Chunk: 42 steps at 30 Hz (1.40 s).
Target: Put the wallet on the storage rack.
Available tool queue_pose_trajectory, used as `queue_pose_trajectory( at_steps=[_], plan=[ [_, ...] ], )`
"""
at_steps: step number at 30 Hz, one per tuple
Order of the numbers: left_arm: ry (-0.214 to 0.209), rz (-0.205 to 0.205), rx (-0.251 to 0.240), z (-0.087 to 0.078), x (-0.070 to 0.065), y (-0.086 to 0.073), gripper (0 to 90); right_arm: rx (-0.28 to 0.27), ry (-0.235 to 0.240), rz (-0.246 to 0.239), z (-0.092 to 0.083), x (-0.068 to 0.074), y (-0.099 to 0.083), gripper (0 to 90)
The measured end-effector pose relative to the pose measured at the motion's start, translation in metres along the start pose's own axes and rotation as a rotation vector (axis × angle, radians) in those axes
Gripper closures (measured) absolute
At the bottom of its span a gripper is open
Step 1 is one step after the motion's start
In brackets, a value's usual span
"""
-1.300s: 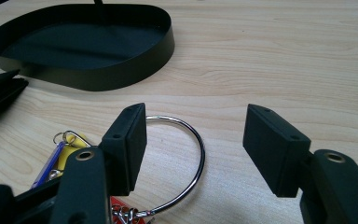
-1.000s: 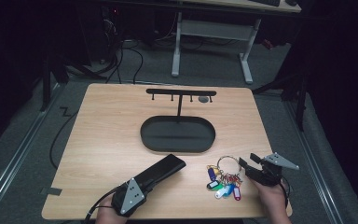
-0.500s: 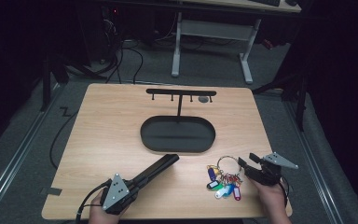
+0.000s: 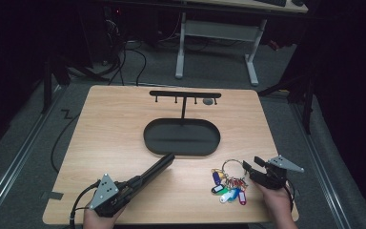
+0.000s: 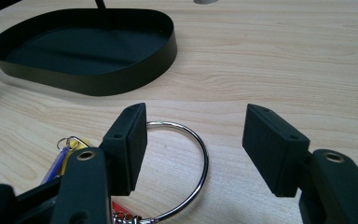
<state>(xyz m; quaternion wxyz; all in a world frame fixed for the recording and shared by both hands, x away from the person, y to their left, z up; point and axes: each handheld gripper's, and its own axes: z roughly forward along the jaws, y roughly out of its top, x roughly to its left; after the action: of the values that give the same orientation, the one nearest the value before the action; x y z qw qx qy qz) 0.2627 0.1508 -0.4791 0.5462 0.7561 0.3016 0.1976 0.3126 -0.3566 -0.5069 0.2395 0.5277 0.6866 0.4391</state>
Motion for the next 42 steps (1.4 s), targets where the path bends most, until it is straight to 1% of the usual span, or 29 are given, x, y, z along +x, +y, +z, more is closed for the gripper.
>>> queue_pose_trajectory(
  at_steps=[1, 2, 4, 5, 6, 8, 10, 11, 18, 25, 28, 29, 33, 34, 35, 36, 38, 39, 40, 42],
  plan=[
    [0.025, 0.009, 0.027, 0.003, 0.0, -0.002, 83.0, 0.009, 0.001, -0.006, 0.001, 0.001, 0.0, 40.5],
    [0.028, 0.0, 0.043, 0.005, 0.002, -0.004, 82.9, 0.012, 0.002, -0.01, 0.002, 0.001, -0.001, 40.4],
    [0.02, -0.008, 0.045, 0.006, 0.004, -0.006, 82.8, 0.016, 0.003, -0.01, 0.003, 0.001, -0.001, 40.4],
    [0.015, -0.02, 0.039, 0.006, 0.006, -0.006, 82.6, 0.021, 0.002, -0.007, 0.003, 0.001, -0.001, 40.4],
    [0.02, -0.009, 0.041, 0.006, 0.007, -0.006, 82.4, 0.02, 0.001, -0.006, 0.003, 0.001, -0.001, 40.4],
    [0.024, -0.008, 0.038, 0.006, 0.008, -0.006, 82.2, 0.02, 0.001, -0.005, 0.003, 0.001, -0.001, 40.4],
    [0.019, -0.03, 0.029, 0.006, 0.011, -0.008, 81.6, 0.022, 0.001, -0.003, 0.004, 0.001, -0.001, 40.4],
    [0.025, -0.044, 0.019, 0.005, 0.014, -0.009, 81.0, 0.024, 0.002, -0.008, 0.004, 0.001, -0.002, 40.4],
    [0.027, -0.064, 0.011, 0.005, 0.021, -0.011, 79.0, 0.028, 0.001, -0.005, 0.005, 0.002, -0.002, 40.4],
    [0.047, -0.068, 0.003, 0.004, 0.023, -0.013, 76.2, 0.033, 0.0, -0.01, 0.006, 0.002, -0.002, 40.4],
    [0.048, -0.07, 0.0, 0.004, 0.023, -0.012, 74.2, 0.035, 0.001, -0.007, 0.006, 0.002, -0.002, 40.4],
    [0.049, -0.069, 0.012, 0.005, 0.023, -0.013, 70.7, 0.032, 0.002, -0.008, 0.006, 0.001, -0.002, 40.4],
    [0.046, -0.062, 0.028, 0.007, 0.023, -0.014, 66.2, 0.032, 0.001, -0.007, 0.005, 0.001, -0.002, 40.4],
    [0.046, -0.058, 0.034, 0.007, 0.023, -0.014, 66.2, 0.032, 0.001, -0.007, 0.005, 0.001, -0.002, 40.4],
    [0.047, -0.052, 0.035, 0.008, 0.023, -0.014, 64.3, 0.032, 0.001, -0.009, 0.006, 0.001, -0.002, 40.4],
    [0.051, -0.035, 0.041, 0.008, 0.022, -0.014, 61.5, 0.034, 0.0, -0.005, 0.006, 0.001, -0.002, 40.4],
    [0.052, -0.028, 0.046, 0.008, 0.021, -0.014, 60.2, 0.035, -0.001, -0.005, 0.006, 0.001, -0.002, 40.4],
    [0.052, -0.02, 0.053, 0.009, 0.021, -0.014, 56.5, 0.036, -0.002, 0.0, 0.007, 0.002, -0.002, 40.4],
    [0.053, -0.009, 0.063, 0.01, 0.021, -0.014, 56.5, 0.036, -0.002, 0.0, 0.007, 0.002, -0.002, 40.4],
    [0.062, 0.009, 0.092, 0.013, 0.021, -0.014, 52.7, 0.039, -0.005, -0.007, 0.008, 0.002, -0.002, 40.4]
  ],
)
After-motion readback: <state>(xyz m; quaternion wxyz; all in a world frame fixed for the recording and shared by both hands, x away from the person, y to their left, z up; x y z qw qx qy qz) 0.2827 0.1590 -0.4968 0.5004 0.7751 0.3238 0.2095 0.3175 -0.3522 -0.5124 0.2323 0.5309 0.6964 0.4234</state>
